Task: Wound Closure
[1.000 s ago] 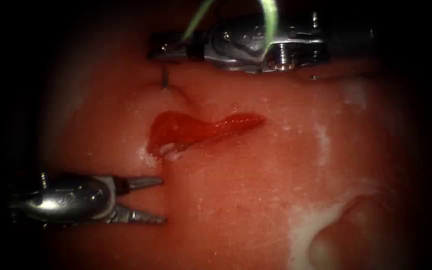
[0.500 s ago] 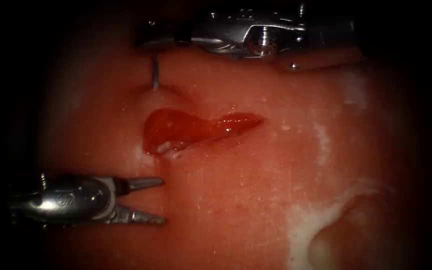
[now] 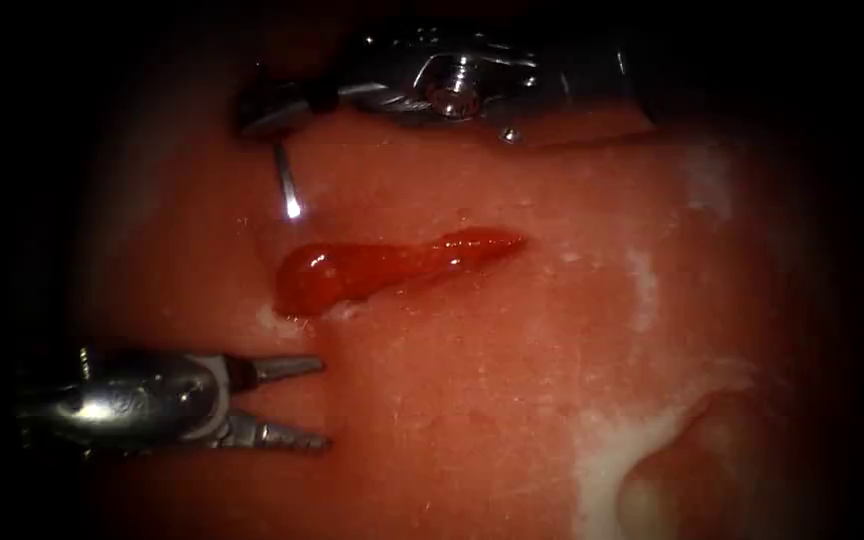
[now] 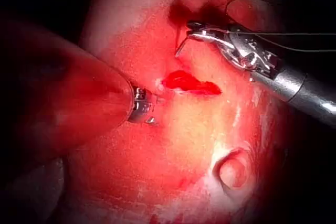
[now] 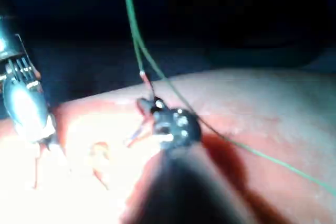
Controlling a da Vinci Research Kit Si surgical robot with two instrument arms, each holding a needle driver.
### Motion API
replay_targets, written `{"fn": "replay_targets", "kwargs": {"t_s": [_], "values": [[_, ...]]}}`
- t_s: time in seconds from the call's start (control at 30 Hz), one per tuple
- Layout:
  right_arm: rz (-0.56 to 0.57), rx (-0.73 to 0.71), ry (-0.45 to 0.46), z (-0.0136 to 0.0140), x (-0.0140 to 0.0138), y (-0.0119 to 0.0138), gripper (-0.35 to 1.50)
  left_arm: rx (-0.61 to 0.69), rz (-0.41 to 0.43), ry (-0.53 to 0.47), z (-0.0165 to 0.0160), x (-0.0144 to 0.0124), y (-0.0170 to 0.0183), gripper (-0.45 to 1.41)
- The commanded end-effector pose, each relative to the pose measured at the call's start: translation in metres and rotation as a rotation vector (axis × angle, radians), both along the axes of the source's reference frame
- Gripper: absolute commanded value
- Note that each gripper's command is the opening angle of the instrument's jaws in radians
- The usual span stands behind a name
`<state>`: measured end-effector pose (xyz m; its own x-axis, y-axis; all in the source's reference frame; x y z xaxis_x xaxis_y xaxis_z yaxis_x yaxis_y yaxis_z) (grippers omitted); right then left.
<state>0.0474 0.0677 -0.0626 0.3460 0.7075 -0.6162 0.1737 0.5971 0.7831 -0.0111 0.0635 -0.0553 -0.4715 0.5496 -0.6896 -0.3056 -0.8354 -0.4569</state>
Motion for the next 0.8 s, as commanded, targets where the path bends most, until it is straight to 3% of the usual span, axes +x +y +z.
{"fn": "replay_targets", "kwargs": {"t_s": [0.03, 0.17, 0.43, 0.8], "values": [[-0.021, 0.002, 0.012, 0.0002, 0.0007, -0.0001, -0.35, 0.002, 0.002, -0.001, 0.0005, -0.0005, -0.0005, 0.59], [-0.060, 0.014, 0.032, 0.0000, -0.0001, 0.0002, -0.35, 0.003, 0.003, 0.001, 0.0005, -0.0005, -0.0005, 0.59], [0.072, 0.119, -0.060, -0.0007, -0.0012, 0.0031, -0.35, 0.003, 0.003, 0.001, 0.0006, -0.0006, -0.0005, 0.59], [0.082, 0.358, -0.129, -0.0009, -0.0008, 0.0010, -0.35, 0.003, 0.004, 0.001, 0.0005, -0.0006, -0.0006, 0.59]]}}
